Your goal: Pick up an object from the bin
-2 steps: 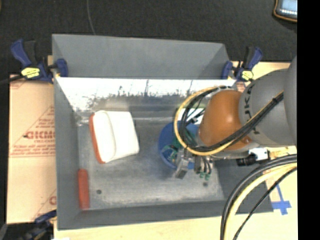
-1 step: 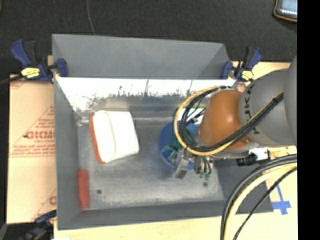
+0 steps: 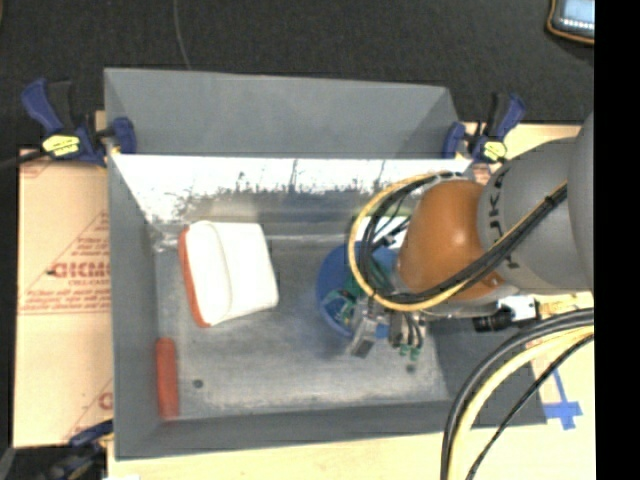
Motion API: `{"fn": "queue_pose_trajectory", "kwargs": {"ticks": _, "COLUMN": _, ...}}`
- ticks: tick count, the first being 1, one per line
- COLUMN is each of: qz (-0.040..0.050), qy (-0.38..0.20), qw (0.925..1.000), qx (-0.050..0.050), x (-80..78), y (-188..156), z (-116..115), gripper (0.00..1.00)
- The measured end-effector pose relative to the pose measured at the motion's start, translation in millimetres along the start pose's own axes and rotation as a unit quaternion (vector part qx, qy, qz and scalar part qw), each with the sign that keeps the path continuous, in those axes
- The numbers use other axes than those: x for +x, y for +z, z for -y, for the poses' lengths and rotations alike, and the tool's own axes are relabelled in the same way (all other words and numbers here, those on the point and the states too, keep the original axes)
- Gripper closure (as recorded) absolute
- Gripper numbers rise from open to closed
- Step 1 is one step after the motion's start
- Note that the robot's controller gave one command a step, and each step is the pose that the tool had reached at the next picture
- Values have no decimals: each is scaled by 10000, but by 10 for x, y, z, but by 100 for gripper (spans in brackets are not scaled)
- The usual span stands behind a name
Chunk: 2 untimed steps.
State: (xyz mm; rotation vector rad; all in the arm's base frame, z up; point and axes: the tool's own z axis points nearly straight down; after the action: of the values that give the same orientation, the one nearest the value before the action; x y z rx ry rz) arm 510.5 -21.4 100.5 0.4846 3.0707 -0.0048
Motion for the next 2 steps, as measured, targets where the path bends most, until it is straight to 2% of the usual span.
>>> {"fn": "queue_pose_trajectory", "kwargs": {"ticks": 1, "qz": 7, "qy": -13, "qw": 10000, "qx": 5, "x": -140, "y": -747, "z": 338, "gripper": 100}}
{"fn": "queue_pose_trajectory", "kwargs": {"ticks": 2, "qz": 7, "qy": -15, "qw": 10000, "qx": 5, "x": -140, "y": -747, "z": 338, "gripper": 100}}
